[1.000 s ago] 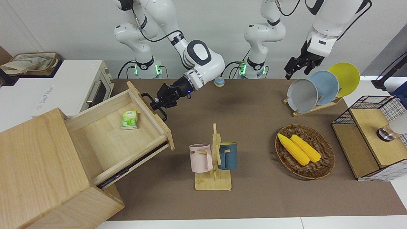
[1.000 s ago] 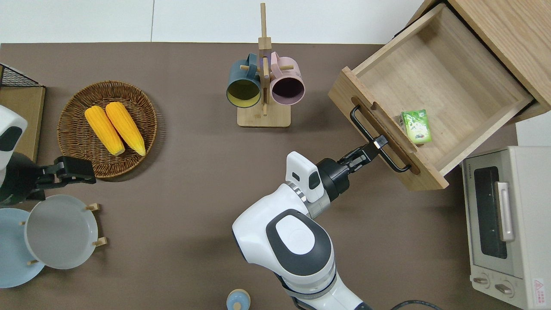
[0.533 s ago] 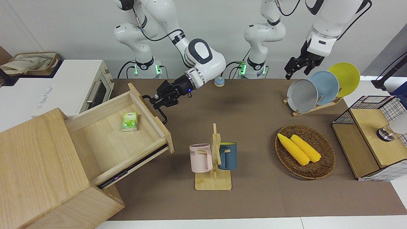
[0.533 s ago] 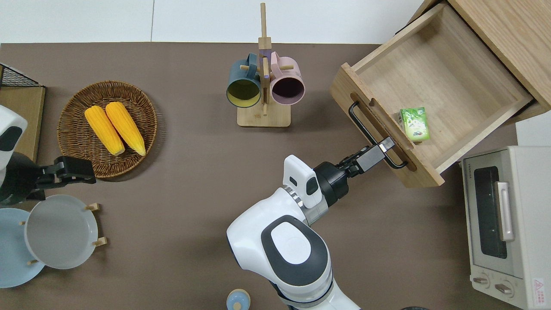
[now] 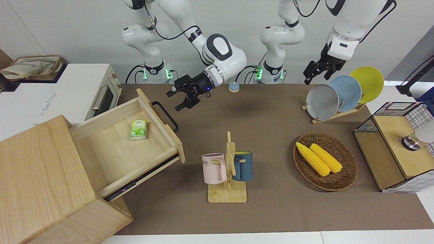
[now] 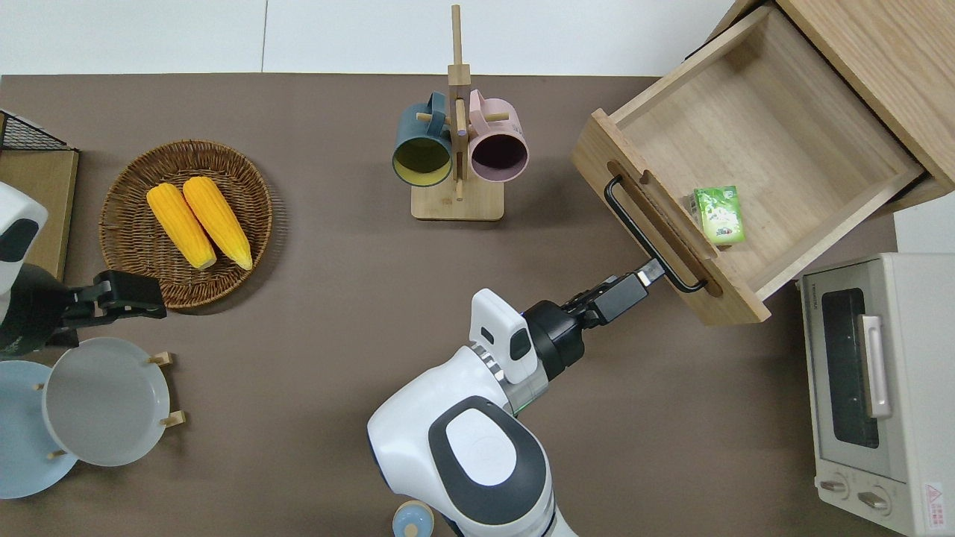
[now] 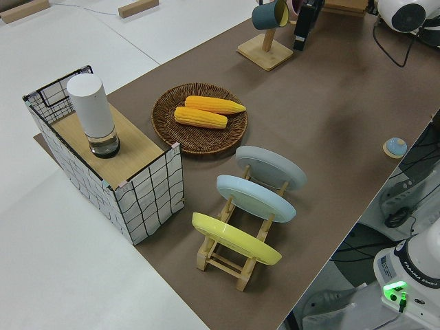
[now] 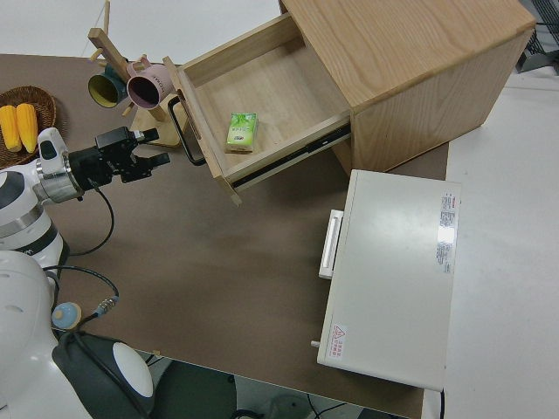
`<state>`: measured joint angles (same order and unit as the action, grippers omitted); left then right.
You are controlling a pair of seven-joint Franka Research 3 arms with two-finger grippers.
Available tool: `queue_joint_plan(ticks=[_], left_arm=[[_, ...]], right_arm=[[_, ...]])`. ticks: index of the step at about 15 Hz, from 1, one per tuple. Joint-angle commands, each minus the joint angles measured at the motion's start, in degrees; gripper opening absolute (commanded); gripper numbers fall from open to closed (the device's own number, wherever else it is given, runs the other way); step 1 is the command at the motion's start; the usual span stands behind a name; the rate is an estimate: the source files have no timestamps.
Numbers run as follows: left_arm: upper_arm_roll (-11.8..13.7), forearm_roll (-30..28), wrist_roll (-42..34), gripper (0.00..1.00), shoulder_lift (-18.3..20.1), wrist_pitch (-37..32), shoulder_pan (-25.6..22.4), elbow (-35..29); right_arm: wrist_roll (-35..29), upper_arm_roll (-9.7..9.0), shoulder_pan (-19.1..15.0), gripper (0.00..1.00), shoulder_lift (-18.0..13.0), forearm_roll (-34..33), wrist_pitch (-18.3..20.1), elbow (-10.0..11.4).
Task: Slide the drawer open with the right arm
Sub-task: 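Open the right gripper and back it away from the handle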
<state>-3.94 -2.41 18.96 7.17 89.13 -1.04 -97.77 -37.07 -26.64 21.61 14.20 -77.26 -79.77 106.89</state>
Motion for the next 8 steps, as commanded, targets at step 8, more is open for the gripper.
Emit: queue_joint_plan(ticks=[8], left_arm=[[0.25, -0.05, -0.51, 0.99, 0.48, -0.89, 0.07, 0.21]], right_arm=[[7.78, 4.65, -2.35, 0.990, -11.55, 28.53, -10.31, -3.35]])
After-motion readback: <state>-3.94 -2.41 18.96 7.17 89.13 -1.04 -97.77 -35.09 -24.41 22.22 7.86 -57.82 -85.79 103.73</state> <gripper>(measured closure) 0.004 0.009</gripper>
